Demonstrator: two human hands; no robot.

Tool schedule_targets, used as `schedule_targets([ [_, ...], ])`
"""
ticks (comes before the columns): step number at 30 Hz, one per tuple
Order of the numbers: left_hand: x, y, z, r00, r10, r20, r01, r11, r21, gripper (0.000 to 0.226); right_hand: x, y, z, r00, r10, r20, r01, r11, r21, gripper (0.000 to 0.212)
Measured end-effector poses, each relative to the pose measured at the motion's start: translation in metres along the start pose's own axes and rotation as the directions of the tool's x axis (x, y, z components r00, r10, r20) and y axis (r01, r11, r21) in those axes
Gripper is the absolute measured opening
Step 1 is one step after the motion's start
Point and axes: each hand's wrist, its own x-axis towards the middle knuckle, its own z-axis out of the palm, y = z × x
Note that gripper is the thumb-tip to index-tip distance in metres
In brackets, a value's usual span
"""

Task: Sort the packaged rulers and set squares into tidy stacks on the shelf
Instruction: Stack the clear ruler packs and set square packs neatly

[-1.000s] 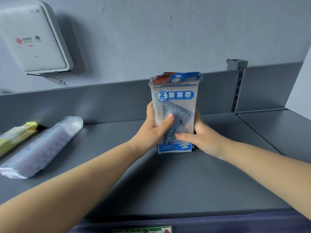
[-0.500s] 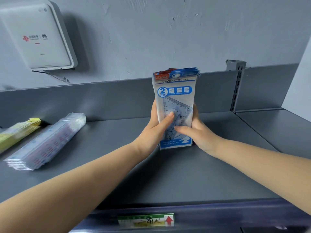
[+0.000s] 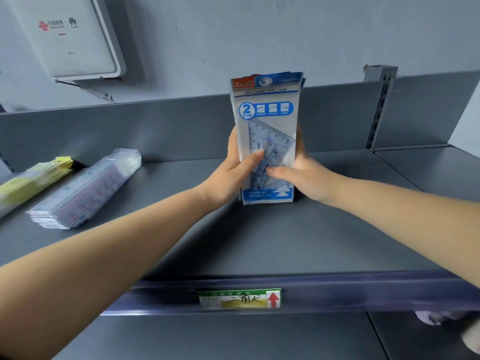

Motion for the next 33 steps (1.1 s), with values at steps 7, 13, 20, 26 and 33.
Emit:
schedule_targets([
  [7,-0.001,0.005,-0.031,0.995,-0.098,0.009,0.098,0.995,-0.022,0.046,0.019,-0.011,0.017,0.993,0.118,-0.001,-0.117,0.991,0.069,0.068],
  [13,0.005,0.006,-0.046,0.954,-0.294,-0.048,0.297,0.952,0.074,0.022,0.04,-0.021,0.03,0.939,0.341,-0.035,-0.338,0.939,0.069,0.041],
  [20,0.016,-0.022,-0.048,0.888,-0.457,0.046,0.458,0.889,-0.016,0.052,0.036,-0.017,0.031,0.82,0.563,-0.107,-0.573,0.798,-0.189,0.024],
  [26,0.019,-0.034,-0.038,0.898,-0.437,0.045,0.395,0.76,-0.516,0.04,0.037,-0.014,0.039,0.848,0.516,-0.119,-0.468,0.836,0.288,0.02],
  [33,0.027,-0.029,-0.041,0.835,-0.548,0.044,0.466,0.664,-0.585,0.056,0.047,-0.018,0.047,0.769,0.602,-0.216,-0.466,0.759,0.454,0.026],
])
